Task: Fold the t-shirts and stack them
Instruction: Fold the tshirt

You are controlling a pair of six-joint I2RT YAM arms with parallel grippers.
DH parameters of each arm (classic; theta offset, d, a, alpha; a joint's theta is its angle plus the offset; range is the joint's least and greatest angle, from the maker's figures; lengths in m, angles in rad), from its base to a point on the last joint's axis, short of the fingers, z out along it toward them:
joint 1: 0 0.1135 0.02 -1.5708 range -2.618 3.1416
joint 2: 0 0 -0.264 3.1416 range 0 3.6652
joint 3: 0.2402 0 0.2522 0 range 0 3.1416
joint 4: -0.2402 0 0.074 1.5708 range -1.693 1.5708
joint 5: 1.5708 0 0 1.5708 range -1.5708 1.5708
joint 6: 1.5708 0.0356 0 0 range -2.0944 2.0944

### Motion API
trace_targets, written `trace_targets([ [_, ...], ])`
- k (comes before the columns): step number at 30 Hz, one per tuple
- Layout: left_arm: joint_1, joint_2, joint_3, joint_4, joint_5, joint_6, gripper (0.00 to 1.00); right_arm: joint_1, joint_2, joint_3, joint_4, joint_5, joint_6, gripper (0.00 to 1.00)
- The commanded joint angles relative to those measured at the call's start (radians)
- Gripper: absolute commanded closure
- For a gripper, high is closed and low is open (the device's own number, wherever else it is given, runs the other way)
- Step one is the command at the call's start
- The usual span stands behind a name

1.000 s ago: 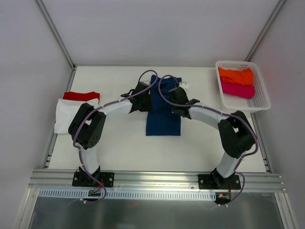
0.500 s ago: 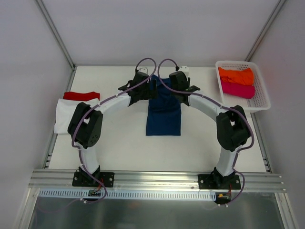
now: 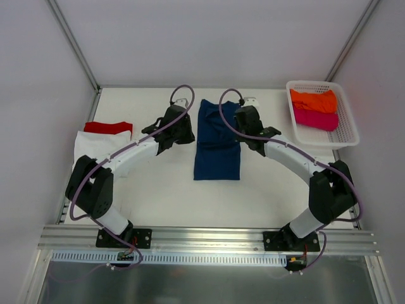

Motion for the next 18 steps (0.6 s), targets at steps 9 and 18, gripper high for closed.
trace_targets([
  [9, -0.015, 0.091, -0.057, 0.019, 0.116, -0.059, 1.0, 0.038, 0.231, 0.071, 0.072, -0.274, 0.083, 0.99],
  [18, -0.015, 0.091, -0.078, 0.027, 0.109, -0.051, 1.0, 0.081, 0.327, 0.167, 0.064, -0.277, 0.091, 0.99],
])
